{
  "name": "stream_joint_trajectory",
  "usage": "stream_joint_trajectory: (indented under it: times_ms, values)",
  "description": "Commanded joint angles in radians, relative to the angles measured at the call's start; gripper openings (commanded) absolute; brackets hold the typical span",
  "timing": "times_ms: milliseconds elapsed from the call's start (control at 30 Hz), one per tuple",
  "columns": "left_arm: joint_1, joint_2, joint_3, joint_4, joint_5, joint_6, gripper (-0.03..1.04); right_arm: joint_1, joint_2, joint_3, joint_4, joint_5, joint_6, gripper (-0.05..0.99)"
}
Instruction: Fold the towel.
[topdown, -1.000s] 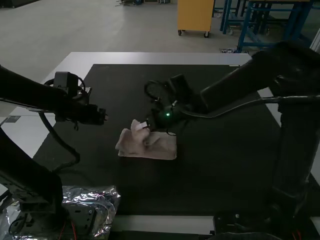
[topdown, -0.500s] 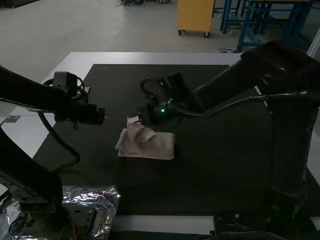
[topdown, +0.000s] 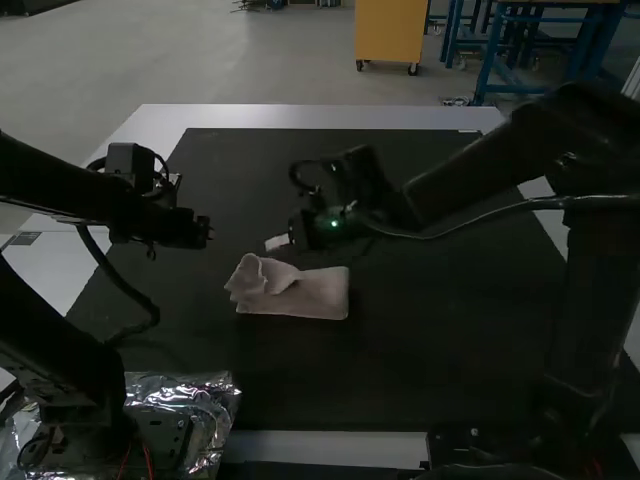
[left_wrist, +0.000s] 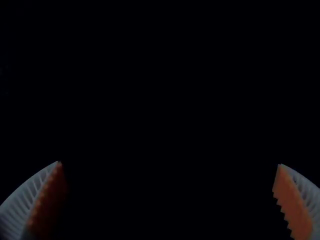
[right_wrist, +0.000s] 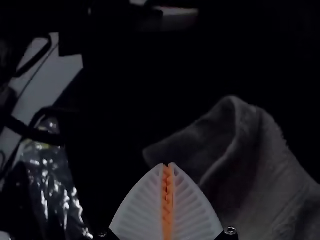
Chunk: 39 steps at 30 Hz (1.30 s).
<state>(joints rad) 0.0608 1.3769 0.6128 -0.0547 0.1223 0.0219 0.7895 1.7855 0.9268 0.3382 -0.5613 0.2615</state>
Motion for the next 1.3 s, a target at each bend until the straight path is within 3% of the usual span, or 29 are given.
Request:
stream_joint_trajectory:
  times_ms: [0,667,1267]
  values:
    - [0.01,-0.022,0.019,0.006,-0.009,0.013,0.97,-0.009,-0.012,-0.019,0.013,-0.006,-0.005,-0.02]
    - [0.013,-0.024,0.024,0.004,-0.009,0.016,0.97,0.005,0.238,0.035,0.199,-0.015,-0.011,-0.02]
    - [0.013,-0.029,0.025,0.0,-0.007,0.027,0.97,0.1,0.419,0.156,0.245,-0.017,0.015,-0.02]
